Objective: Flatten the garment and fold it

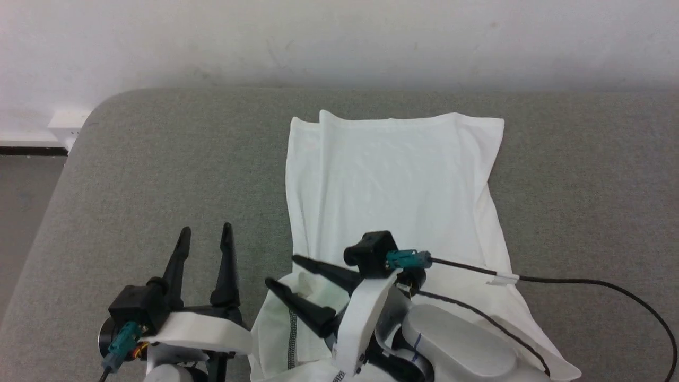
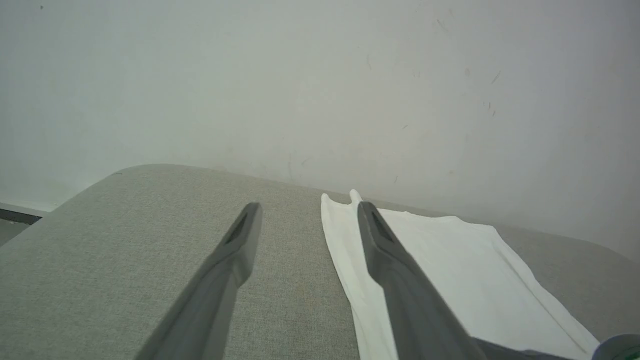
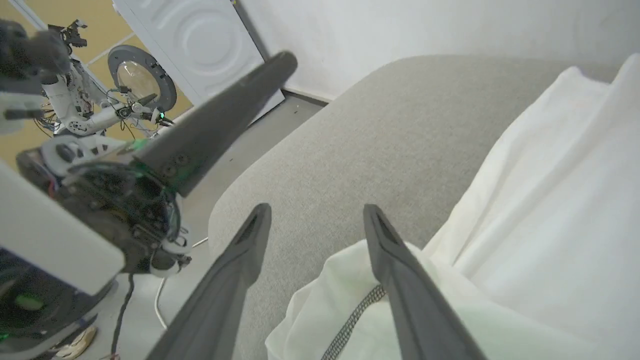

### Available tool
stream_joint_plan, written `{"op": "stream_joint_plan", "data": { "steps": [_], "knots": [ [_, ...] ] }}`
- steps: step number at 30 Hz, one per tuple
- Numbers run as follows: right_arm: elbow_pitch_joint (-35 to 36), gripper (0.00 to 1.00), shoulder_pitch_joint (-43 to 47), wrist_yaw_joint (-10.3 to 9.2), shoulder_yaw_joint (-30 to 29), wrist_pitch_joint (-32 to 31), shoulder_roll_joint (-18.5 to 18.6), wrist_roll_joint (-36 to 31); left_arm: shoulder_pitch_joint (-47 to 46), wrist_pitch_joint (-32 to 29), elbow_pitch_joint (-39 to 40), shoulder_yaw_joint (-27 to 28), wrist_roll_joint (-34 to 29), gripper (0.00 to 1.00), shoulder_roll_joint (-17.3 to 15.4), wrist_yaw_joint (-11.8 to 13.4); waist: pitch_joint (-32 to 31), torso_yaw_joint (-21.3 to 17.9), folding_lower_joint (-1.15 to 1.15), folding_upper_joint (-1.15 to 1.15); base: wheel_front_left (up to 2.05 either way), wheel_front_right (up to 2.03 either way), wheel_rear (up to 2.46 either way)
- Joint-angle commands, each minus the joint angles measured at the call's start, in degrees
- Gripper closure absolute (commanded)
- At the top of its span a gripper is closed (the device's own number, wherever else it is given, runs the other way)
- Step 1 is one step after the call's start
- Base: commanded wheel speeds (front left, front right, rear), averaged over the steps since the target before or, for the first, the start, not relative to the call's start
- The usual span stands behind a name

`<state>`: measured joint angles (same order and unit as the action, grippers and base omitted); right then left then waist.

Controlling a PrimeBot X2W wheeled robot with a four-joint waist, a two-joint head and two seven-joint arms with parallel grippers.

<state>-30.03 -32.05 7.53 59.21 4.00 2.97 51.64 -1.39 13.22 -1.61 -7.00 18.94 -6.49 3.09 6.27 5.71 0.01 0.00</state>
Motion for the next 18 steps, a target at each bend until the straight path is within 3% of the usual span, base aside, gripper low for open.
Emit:
{"op": "stream_joint_plan", "data": {
  "steps": [1,4,8,14,18],
  "knots": [
    [0.24,0.00,-1.48,-0.04,-0.76,2.62,-0.09,-1.72,-0.20,0.47,-0.12,0.48,0.44,0.00,-0.14,0.47,-0.56,-0.77,-0.01,0.00,0.00,0.00,0.00],
    [-0.85,0.00,-2.46,-0.04,-5.05,7.87,0.13,-6.29,0.28,0.32,-0.15,1.20,0.33,0.00,-0.60,1.35,-1.41,-1.84,-0.01,0.00,0.00,0.00,0.00],
    [-1.02,0.00,-1.02,-0.04,-14.87,10.21,3.01,-13.38,1.01,-0.24,0.29,2.06,0.24,0.00,-1.17,2.54,-2.23,-3.31,-0.01,0.00,0.00,0.00,0.00],
    [2.77,0.00,5.81,-0.04,-31.73,10.34,6.98,-22.74,1.49,-1.20,0.98,3.52,0.29,0.00,-2.18,4.12,-2.10,-5.45,-0.01,0.00,0.00,0.00,0.00],
    [8.14,0.00,11.33,-0.04,-42.51,6.88,7.86,-28.08,0.17,-2.00,1.37,4.58,0.74,0.00,-3.00,4.62,-0.41,-6.63,-0.01,0.00,0.00,0.00,0.00]
  ]
}}
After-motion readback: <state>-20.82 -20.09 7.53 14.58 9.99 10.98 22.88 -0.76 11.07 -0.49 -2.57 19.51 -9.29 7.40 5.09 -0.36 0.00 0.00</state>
